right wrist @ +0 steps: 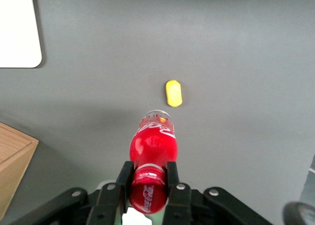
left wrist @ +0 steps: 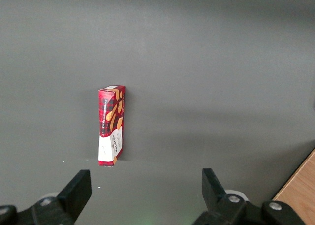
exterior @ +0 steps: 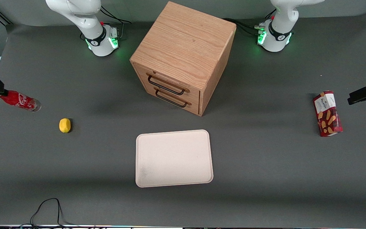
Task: Place coke bottle on tray
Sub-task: 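Carry the held bottle over to the white tray's corner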
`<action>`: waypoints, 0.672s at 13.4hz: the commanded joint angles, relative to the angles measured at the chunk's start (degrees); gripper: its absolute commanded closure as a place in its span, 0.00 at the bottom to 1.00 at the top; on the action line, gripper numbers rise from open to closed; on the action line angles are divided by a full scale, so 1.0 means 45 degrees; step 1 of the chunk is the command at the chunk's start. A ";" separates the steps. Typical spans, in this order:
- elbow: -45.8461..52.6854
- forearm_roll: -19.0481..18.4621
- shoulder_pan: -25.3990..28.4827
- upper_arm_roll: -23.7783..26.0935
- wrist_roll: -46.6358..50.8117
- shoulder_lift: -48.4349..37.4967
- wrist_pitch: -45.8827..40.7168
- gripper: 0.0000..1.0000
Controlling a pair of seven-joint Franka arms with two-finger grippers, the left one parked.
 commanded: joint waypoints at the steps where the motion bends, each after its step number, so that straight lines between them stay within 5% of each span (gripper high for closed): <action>1: 0.0141 -0.0048 0.1022 -0.0055 0.1497 0.0488 0.0337 1.00; 5: 0.2207 -0.0067 0.2506 -0.0036 0.3274 0.2693 0.0299 1.00; 9: 0.5077 0.0167 0.2724 0.0685 0.3999 0.5134 0.0181 1.00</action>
